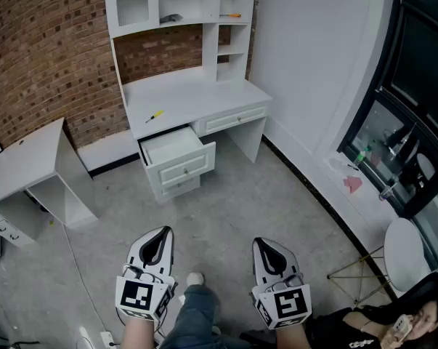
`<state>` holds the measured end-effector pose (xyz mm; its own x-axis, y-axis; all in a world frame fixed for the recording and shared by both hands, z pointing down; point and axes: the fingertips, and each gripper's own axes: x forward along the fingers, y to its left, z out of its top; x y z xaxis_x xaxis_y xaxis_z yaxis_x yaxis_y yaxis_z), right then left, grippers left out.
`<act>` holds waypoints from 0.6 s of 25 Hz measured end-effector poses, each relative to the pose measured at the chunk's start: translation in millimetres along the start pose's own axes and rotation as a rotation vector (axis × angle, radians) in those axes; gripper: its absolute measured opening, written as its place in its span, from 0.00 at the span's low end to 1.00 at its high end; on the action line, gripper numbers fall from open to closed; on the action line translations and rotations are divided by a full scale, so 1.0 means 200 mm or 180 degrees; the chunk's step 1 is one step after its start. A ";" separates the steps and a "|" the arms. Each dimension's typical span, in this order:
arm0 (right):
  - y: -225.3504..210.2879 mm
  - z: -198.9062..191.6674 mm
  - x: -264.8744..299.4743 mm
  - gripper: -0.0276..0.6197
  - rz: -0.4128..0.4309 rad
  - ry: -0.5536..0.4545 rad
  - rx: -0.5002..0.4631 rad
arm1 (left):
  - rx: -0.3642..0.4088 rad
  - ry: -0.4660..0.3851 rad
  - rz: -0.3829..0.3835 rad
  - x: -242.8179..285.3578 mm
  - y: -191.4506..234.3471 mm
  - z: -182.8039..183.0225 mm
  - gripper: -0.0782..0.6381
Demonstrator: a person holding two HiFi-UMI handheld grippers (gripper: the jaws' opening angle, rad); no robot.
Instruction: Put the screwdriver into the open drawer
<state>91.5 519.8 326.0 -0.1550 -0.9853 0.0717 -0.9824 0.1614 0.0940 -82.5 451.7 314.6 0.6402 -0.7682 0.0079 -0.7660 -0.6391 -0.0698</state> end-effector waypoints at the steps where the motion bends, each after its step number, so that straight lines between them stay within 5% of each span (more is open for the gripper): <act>1: -0.03 -0.02 0.04 0.06 -0.0022 0.0010 0.0036 | 0.0024 -0.0007 0.0000 0.05 0.02 -0.01 0.13; 15: -0.16 0.01 1.06 0.06 0.0085 0.0133 0.0026 | -0.0063 0.0043 0.0094 0.82 0.71 -0.11 0.13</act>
<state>90.6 306.3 335.2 -0.1769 -0.9774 0.1155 -0.9788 0.1870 0.0833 -86.8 233.9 327.4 0.6166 -0.7870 0.0195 -0.7856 -0.6167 -0.0505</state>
